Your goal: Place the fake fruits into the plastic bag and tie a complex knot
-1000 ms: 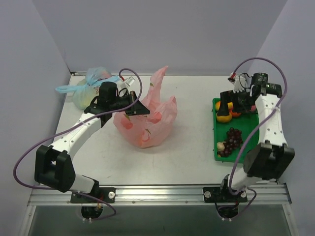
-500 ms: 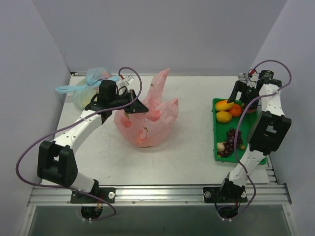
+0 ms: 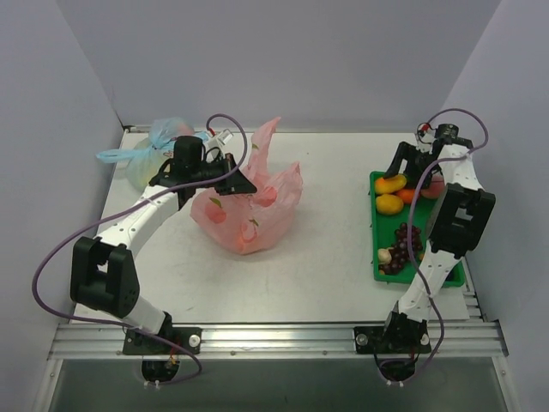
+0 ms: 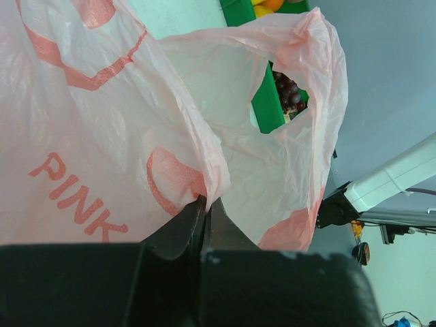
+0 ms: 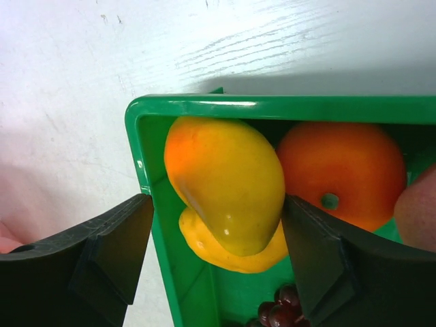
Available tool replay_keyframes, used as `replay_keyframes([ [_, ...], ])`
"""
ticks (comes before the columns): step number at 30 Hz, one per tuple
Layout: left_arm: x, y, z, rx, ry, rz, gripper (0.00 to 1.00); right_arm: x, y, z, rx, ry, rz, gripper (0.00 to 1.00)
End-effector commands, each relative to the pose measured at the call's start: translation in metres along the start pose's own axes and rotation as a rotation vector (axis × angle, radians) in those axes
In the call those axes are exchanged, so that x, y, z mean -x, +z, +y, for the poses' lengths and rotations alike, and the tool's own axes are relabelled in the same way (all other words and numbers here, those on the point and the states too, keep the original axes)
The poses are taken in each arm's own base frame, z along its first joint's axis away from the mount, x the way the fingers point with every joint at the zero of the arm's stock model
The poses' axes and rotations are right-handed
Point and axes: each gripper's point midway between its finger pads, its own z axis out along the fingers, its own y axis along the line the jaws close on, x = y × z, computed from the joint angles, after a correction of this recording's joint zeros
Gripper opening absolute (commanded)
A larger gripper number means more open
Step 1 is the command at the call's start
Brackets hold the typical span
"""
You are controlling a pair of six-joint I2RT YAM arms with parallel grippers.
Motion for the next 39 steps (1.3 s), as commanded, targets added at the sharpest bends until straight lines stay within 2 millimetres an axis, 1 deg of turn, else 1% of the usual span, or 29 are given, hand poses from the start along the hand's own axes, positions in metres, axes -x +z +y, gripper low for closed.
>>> replay_keyframes([
  [1, 0.016, -0.001, -0.012, -0.031, 0.053, -0.025, 0.00, 0.002, 0.004, 0.013, 0.054, 0.005, 0.009, 0.74],
  [3, 0.016, -0.001, -0.012, -0.034, 0.051, -0.020, 0.00, 0.003, 0.005, 0.013, 0.062, 0.007, 0.008, 0.63],
  [4, 0.016, 0.000, -0.011, -0.035, 0.051, -0.020, 0.00, 0.003, 0.003, 0.015, 0.064, 0.005, 0.007, 0.52],
  [6, 0.017, -0.001, -0.013, -0.038, 0.052, -0.019, 0.00, 0.004, -0.008, 0.016, 0.068, 0.008, -0.011, 0.43],
  [7, 0.016, -0.001, -0.013, -0.042, 0.052, -0.017, 0.00, 0.003, -0.012, 0.016, 0.070, 0.010, -0.015, 0.35],
  [10, 0.015, -0.003, -0.017, -0.052, 0.061, -0.021, 0.00, 0.004, -0.040, 0.019, 0.080, -0.006, -0.059, 0.24],
  [13, 0.010, -0.008, -0.021, -0.070, 0.062, -0.019, 0.00, 0.008, -0.074, 0.039, 0.125, -0.062, -0.130, 0.17],
  [14, 0.006, -0.008, -0.019, -0.073, 0.063, -0.015, 0.00, 0.008, -0.084, 0.047, 0.146, -0.074, -0.148, 0.17],
  [15, 0.004, -0.009, -0.020, -0.075, 0.065, -0.016, 0.00, 0.009, -0.103, 0.068, 0.204, -0.108, -0.185, 0.16],
  [17, -0.002, -0.014, -0.024, -0.089, 0.080, -0.019, 0.00, 0.008, -0.120, 0.092, 0.262, -0.156, -0.215, 0.16],
  [18, -0.005, -0.015, -0.023, -0.094, 0.090, -0.018, 0.00, 0.003, -0.134, 0.121, 0.321, -0.203, -0.230, 0.16],
  [20, -0.006, -0.019, -0.028, -0.106, 0.118, -0.028, 0.00, -0.004, -0.146, 0.152, 0.384, -0.250, -0.237, 0.16],
  [21, -0.012, -0.020, -0.028, -0.122, 0.120, -0.016, 0.00, -0.009, -0.156, 0.171, 0.411, -0.295, -0.251, 0.16],
  [22, -0.011, -0.024, -0.033, -0.138, 0.144, -0.030, 0.00, -0.021, -0.157, 0.198, 0.457, -0.349, -0.232, 0.16],
  [23, -0.010, -0.025, -0.037, -0.155, 0.169, -0.045, 0.00, -0.026, -0.158, 0.213, 0.480, -0.383, -0.232, 0.16],
  [24, -0.014, -0.027, -0.039, -0.177, 0.180, -0.043, 0.00, -0.032, -0.163, 0.227, 0.503, -0.417, -0.236, 0.16],
  [25, -0.011, -0.031, -0.046, -0.201, 0.212, -0.067, 0.00, -0.043, -0.162, 0.251, 0.545, -0.474, -0.226, 0.16],
  [26, -0.008, -0.034, -0.051, -0.224, 0.238, -0.088, 0.00, -0.053, -0.159, 0.263, 0.566, -0.506, -0.210, 0.16],
  [27, -0.013, -0.037, -0.055, -0.249, 0.243, -0.091, 0.00, -0.060, -0.157, 0.272, 0.584, -0.524, -0.197, 0.16],
  [28, -0.009, -0.039, -0.061, -0.270, 0.271, -0.114, 0.00, -0.074, -0.153, 0.291, 0.630, -0.565, -0.168, 0.16],
  [31, -0.010, -0.045, -0.069, -0.307, 0.303, -0.138, 0.00, -0.100, -0.140, 0.315, 0.693, -0.568, -0.081, 0.16],
  [32, -0.009, -0.046, -0.070, -0.314, 0.307, -0.145, 0.00, -0.118, -0.138, 0.331, 0.736, -0.590, -0.039, 0.16],
  [33, -0.009, -0.048, -0.073, -0.323, 0.305, -0.151, 0.00, -0.130, -0.130, 0.335, 0.746, -0.570, 0.006, 0.16],
  [34, -0.009, -0.048, -0.074, -0.335, 0.316, -0.157, 0.00, -0.135, -0.128, 0.343, 0.768, -0.578, 0.006, 0.16],
  [35, -0.009, -0.048, -0.074, -0.334, 0.316, -0.159, 0.00, -0.152, -0.124, 0.356, 0.794, -0.596, 0.042, 0.16],
  [36, -0.008, -0.049, -0.075, -0.337, 0.316, -0.160, 0.00, -0.162, -0.120, 0.361, 0.807, -0.601, 0.067, 0.18],
  [37, -0.008, -0.048, -0.075, -0.340, 0.318, -0.162, 0.00, -0.170, -0.119, 0.369, 0.819, -0.611, 0.079, 0.22],
  [38, -0.008, -0.048, -0.075, -0.341, 0.318, -0.160, 0.00, -0.178, -0.116, 0.373, 0.822, -0.624, 0.098, 0.30],
  [39, -0.007, -0.049, -0.075, -0.341, 0.317, -0.165, 0.00, -0.192, -0.115, 0.380, 0.830, -0.650, 0.121, 0.57],
])
